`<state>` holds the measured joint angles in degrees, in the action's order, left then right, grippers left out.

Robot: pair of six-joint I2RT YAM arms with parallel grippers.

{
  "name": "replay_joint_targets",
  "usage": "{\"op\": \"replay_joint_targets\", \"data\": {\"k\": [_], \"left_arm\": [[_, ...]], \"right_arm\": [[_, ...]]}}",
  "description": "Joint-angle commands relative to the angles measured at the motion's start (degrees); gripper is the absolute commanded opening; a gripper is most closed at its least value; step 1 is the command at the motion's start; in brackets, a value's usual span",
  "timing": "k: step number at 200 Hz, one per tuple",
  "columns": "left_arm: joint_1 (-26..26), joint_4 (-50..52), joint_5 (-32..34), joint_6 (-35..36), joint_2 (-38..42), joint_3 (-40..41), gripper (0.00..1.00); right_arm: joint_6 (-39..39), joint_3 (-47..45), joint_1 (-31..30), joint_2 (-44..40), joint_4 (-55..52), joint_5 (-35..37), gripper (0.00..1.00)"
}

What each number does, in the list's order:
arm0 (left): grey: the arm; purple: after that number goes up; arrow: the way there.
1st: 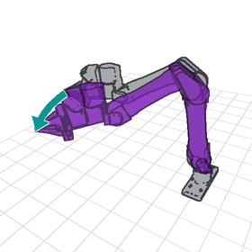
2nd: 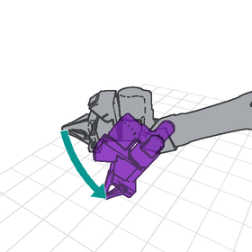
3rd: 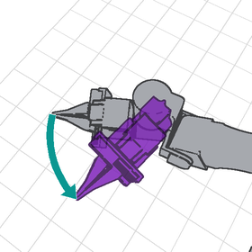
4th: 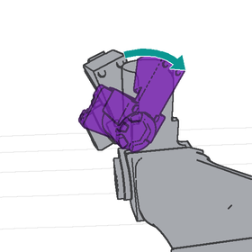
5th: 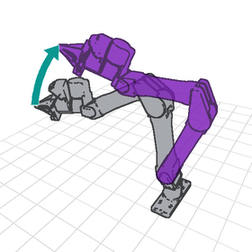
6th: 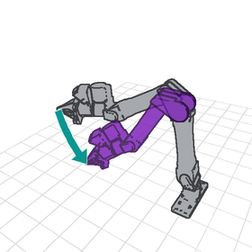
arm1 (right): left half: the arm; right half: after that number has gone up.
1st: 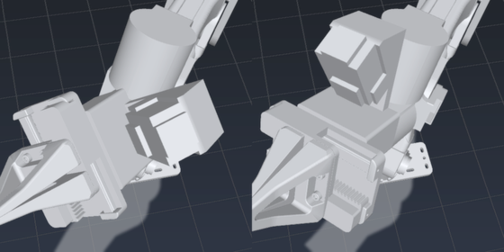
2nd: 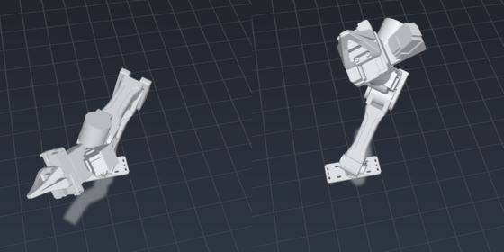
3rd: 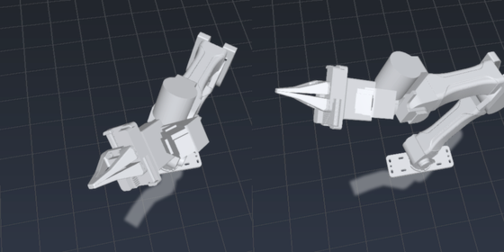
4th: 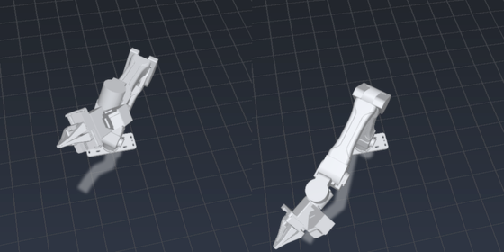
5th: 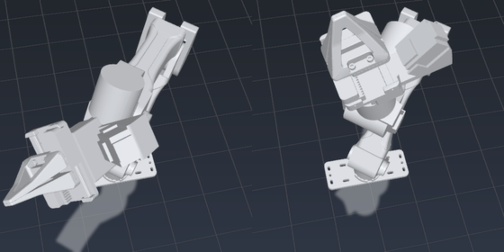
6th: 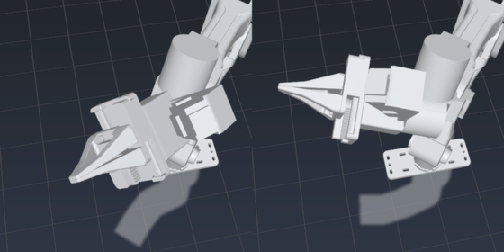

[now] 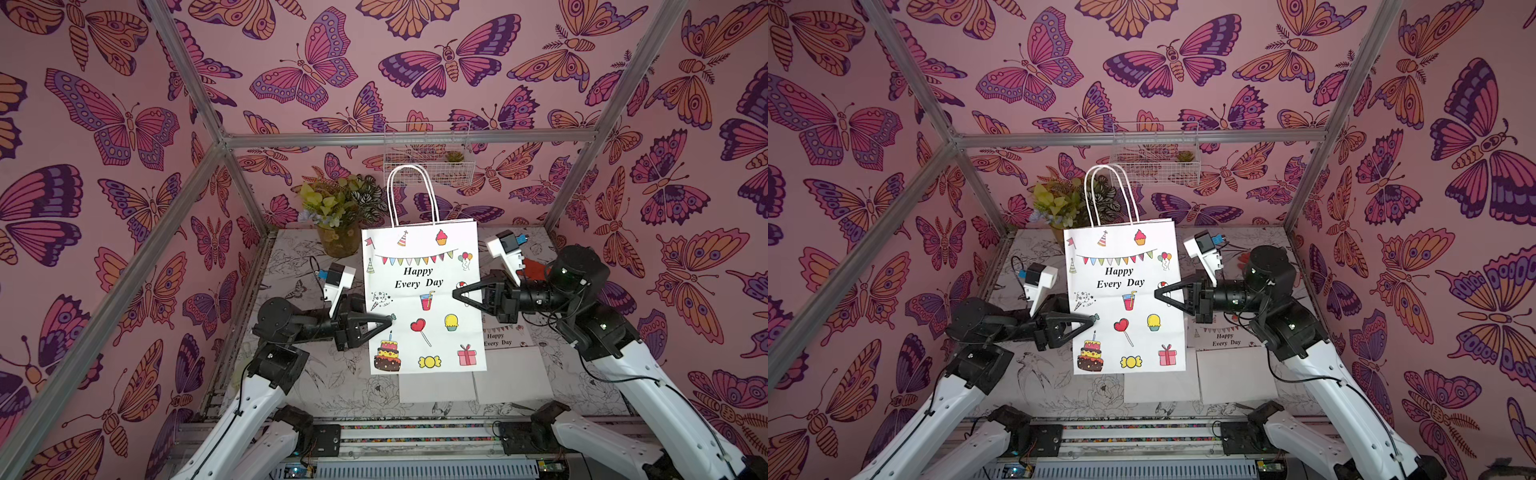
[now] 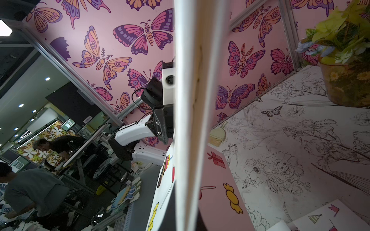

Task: Put away the paper bag
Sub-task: Press the paper bag.

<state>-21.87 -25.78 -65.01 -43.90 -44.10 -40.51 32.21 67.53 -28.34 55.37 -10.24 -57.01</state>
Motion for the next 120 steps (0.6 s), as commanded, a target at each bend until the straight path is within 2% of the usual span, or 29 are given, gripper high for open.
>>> {"op": "replay_joint_targets", "data": {"k": [1,17,32,52,65,96,120], "left_arm": [[0.20,-1.56,-2.42,1.13,0.12,1.05,0.43],[0.25,-1.10,-1.93,1.69,0.28,0.97,0.36],[0.25,-0.51,-1.69,2.15,0.43,0.89,0.24],[0.30,0.85,-1.41,3.20,0.66,0.72,0.00],[0.33,2.18,-0.78,4.00,0.94,0.53,0.00],[0.33,2.72,0.17,4.33,1.28,0.42,0.00],[0.33,2.72,0.62,4.35,1.30,0.34,0.00]], "right_arm": [[1.29,1.73,-0.40,-0.48,3.93,1.88,0.00],[1.40,1.35,-0.49,-0.01,4.07,1.75,0.00],[1.62,0.71,-0.49,0.33,4.03,1.08,0.00],[1.09,-0.13,-0.49,-0.27,2.69,1.09,0.00],[0.33,-0.22,-0.48,-0.99,1.35,1.20,0.06],[0.32,-0.46,-0.49,-2.26,-0.69,-0.26,0.39],[0.07,-0.97,-1.12,-2.53,-3.09,-1.60,0.47]]}}
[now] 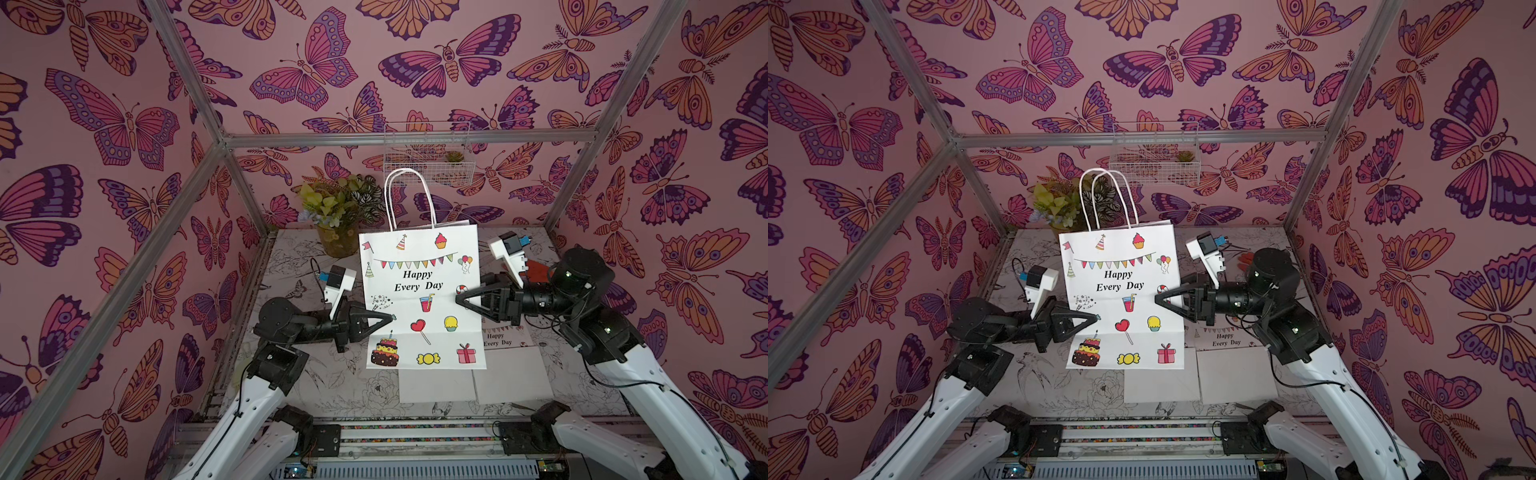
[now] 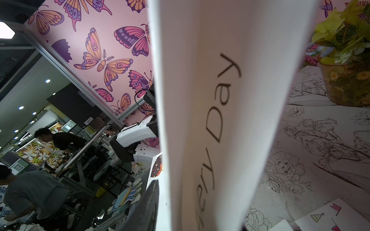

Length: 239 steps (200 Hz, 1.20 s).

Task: Put away the paper bag
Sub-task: Press the paper bag.

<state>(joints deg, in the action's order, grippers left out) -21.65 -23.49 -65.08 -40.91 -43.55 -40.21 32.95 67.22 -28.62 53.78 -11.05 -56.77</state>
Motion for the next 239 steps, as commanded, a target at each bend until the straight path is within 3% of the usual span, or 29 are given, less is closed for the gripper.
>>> {"op": "replay_joint_targets", "data": {"k": [1,49,94,112,129,147,176,189,239], "left_arm": [[0.12,0.40,0.67,1.35,0.75,0.08,0.00],[0.20,0.46,0.66,1.22,1.09,-0.05,0.00],[0.20,0.81,0.95,1.11,1.82,-0.33,0.00],[0.16,1.15,1.33,1.14,2.11,-0.49,0.00],[0.20,1.29,1.40,0.98,2.25,-0.66,0.00],[0.20,1.39,0.74,0.72,2.07,-0.66,0.00],[0.20,1.38,-1.29,0.89,1.41,-0.25,0.34],[0.20,1.44,-2.06,0.98,1.16,-0.14,0.44],[0.20,1.47,-5.09,1.00,1.01,0.48,0.51]], "right_arm": [[-0.73,-0.72,-0.87,-0.94,-2.43,-1.89,0.47],[-3.06,-0.51,-4.59,0.88,-6.54,-0.43,0.48],[-3.80,-0.81,-6.53,0.75,-6.94,2.53,0.37],[-4.72,-0.73,-6.86,0.82,-8.13,3.14,0.27],[-6.31,-0.46,-6.88,0.51,-10.21,5.04,0.08],[-7.74,-0.63,-6.89,-0.35,-11.39,7.20,0.00],[-8.78,-0.63,-6.88,-1.13,-11.89,8.95,0.00],[-9.06,0.05,-6.85,-0.89,-11.89,9.05,0.00],[-7.75,0.73,-6.80,-1.17,-9.22,10.10,0.00]]}}
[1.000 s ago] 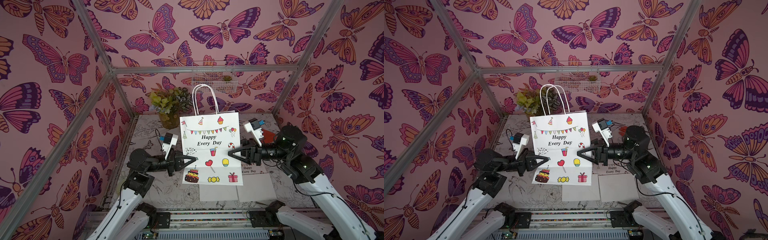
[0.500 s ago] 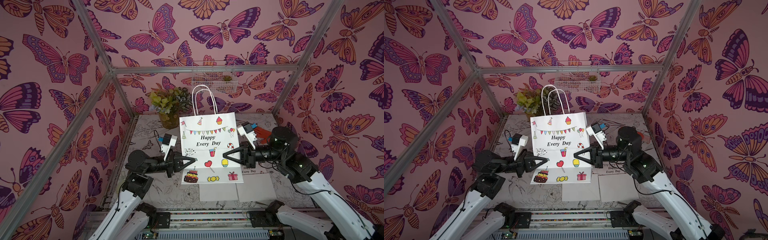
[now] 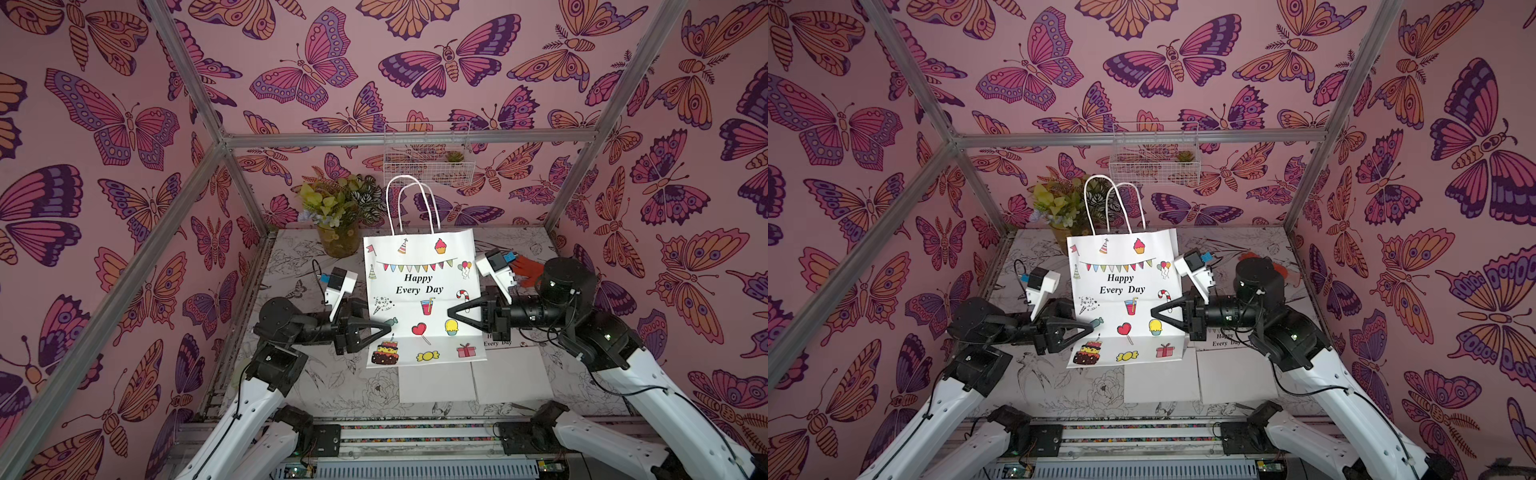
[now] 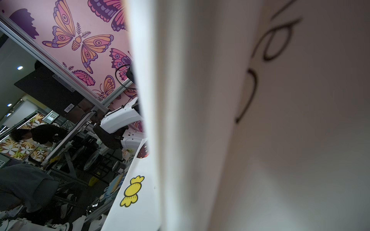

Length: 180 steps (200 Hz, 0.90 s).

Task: Put away the paper bag
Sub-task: Press the paper bag.

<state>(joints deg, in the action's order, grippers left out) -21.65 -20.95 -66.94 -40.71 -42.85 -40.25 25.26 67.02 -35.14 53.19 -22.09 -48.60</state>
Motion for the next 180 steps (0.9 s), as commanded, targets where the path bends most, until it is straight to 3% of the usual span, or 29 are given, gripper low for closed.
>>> {"op": "replay_joint_targets", "data": {"k": [1,78,114,149,180], "left_arm": [[0.20,-1.09,-3.26,0.81,0.36,0.57,0.51],[0.12,-1.06,-4.23,1.31,-0.04,0.81,0.54],[-0.56,-1.18,-4.27,1.53,-0.74,0.57,0.41],[-1.33,-1.37,-3.99,1.75,-0.72,0.30,0.49],[-2.49,-1.75,-3.56,1.95,-0.62,-0.01,0.48]], "right_arm": [[0.05,0.92,-0.24,-0.61,1.93,1.93,0.00],[1.76,1.88,0.20,-1.51,4.07,2.17,0.00],[2.06,0.33,0.39,-2.12,5.63,2.28,0.00],[5.27,-0.11,0.56,-1.07,10.73,0.80,0.00],[6.70,-1.08,0.54,-0.90,13.04,0.70,0.00]]}}
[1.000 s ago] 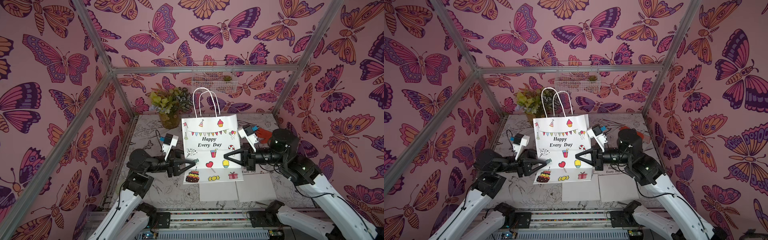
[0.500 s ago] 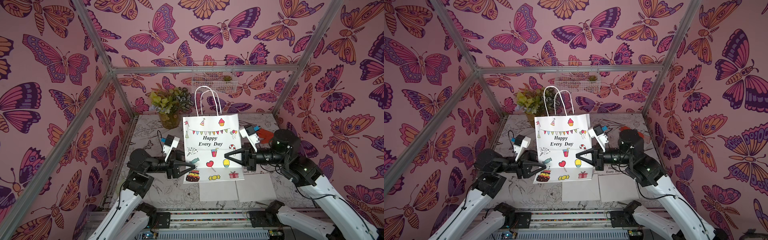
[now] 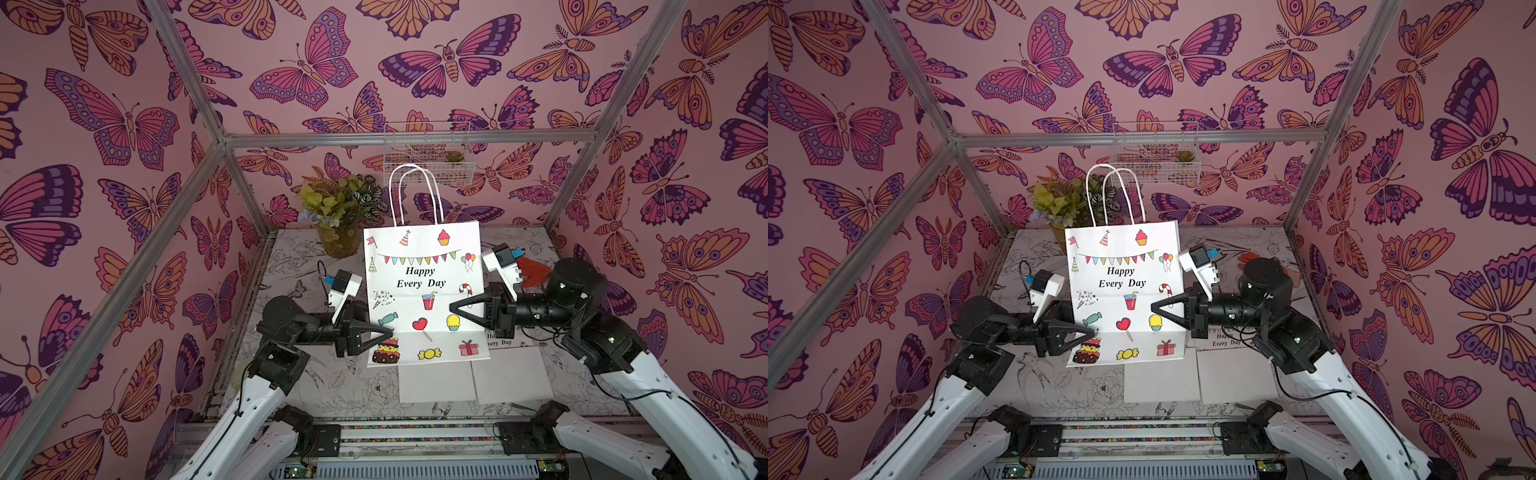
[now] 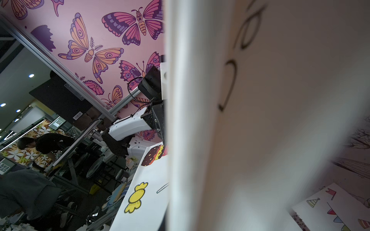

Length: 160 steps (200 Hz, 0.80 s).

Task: Put away the paper bag
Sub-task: Press the paper bag.

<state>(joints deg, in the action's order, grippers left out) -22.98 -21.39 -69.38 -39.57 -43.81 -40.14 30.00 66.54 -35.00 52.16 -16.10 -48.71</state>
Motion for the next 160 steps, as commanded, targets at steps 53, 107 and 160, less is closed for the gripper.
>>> {"op": "replay_joint_targets", "data": {"k": [53,107,160], "left_arm": [[-1.98,-1.55,-0.79,1.43,-0.52,-0.11,0.11],[-1.90,-1.57,-0.50,1.86,-0.67,0.05,0.00],[-1.36,-0.32,1.58,2.62,0.13,-0.38,0.00]], "right_arm": [[1.05,0.71,0.40,2.18,4.98,-0.36,0.00],[-4.32,3.65,0.39,1.53,-5.35,-1.58,0.03],[-2.98,0.57,0.34,-2.17,-7.89,-3.06,0.51]]}}
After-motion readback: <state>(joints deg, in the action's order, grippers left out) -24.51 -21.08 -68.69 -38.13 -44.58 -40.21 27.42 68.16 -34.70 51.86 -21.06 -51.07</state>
